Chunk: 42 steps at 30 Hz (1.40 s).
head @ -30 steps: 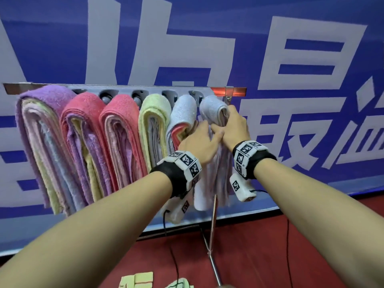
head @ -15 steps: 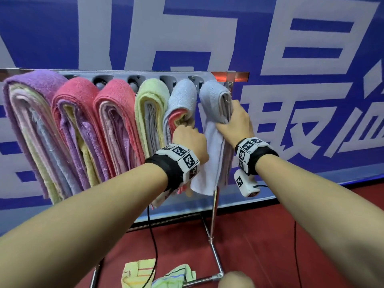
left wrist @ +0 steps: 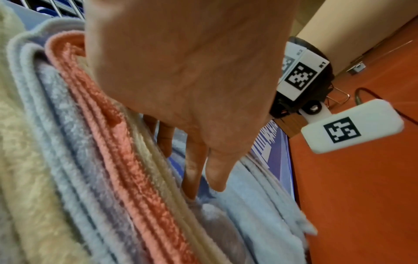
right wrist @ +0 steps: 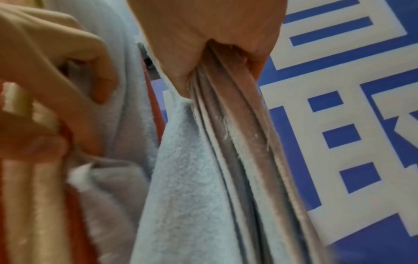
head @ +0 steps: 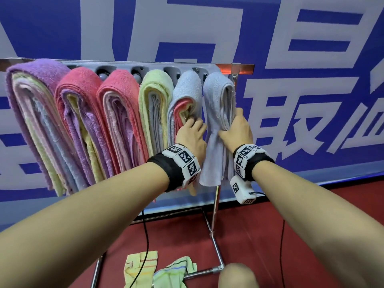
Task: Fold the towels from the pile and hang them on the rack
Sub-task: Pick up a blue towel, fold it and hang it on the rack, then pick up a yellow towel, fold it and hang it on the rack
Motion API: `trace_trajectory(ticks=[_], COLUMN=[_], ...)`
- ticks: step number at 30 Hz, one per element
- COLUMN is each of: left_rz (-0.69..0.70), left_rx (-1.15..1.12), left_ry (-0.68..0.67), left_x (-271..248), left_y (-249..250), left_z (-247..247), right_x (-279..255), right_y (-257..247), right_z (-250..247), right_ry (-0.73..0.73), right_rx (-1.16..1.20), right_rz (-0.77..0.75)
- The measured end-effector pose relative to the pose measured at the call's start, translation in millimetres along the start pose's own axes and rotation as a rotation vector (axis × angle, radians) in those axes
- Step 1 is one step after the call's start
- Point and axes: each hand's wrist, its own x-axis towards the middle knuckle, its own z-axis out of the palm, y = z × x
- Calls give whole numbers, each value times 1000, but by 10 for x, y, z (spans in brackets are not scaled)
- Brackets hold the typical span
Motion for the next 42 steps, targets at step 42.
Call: trace_trajectory(ticks=[42], left_rz=[-289], left_rx=[-949], left_ry=[-810], left_x=[-2617], left_y=[2319], left_z=[4416], right_x=[-3537], right_y=[1625], right_z=[3657], right_ry=[-1406], right_rx=[-380], right_rz=[120])
